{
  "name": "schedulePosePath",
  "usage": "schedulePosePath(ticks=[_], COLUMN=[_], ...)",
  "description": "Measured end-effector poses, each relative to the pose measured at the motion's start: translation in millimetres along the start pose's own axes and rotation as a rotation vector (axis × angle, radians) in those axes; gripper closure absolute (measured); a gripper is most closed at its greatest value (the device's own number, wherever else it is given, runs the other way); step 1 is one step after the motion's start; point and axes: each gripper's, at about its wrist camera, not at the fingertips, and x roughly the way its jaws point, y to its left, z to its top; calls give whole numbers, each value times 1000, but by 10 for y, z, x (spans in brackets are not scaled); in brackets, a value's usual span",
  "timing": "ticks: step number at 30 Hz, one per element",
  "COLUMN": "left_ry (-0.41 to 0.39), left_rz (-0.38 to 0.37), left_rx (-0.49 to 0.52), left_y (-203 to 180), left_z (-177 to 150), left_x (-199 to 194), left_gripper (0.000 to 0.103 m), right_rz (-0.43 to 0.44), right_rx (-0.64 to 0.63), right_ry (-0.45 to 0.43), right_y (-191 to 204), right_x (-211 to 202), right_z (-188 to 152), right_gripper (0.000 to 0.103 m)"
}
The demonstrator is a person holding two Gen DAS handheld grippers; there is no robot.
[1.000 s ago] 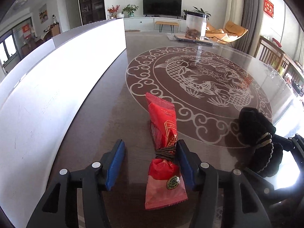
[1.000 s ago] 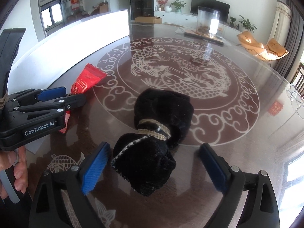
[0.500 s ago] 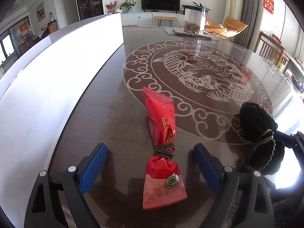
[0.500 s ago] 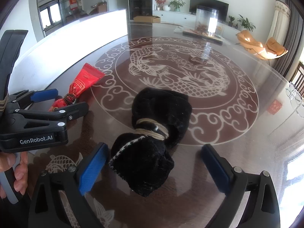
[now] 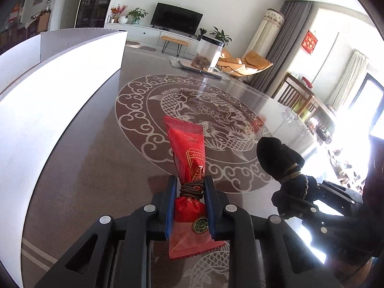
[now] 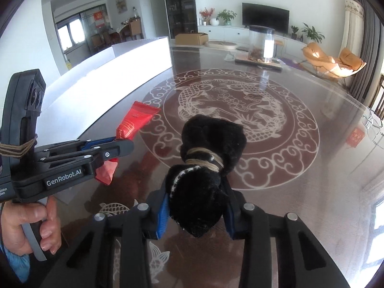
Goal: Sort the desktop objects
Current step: 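Carry the red packet and hair tie into the white bin and open both tools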
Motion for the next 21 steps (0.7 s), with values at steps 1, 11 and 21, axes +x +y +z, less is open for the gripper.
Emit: schedulePosePath(ticks=[1,11,21], left_ry=[-22,-142,-133], left_rz=[-12,90,354], left_rx=[-18,-107,-259], left_y=[26,185,1492], left_z=[5,224,828], left_x=[-74,-992,-1744], left_gripper=[81,82,81], right_rz=[5,90,375], right_rx=[-4,-82,-334], right_ry=[-14,-33,-144], right_y=[5,209,1959], right_x=[-66,-27,102], right_z=[5,318,1733], right_gripper=[65,65,64])
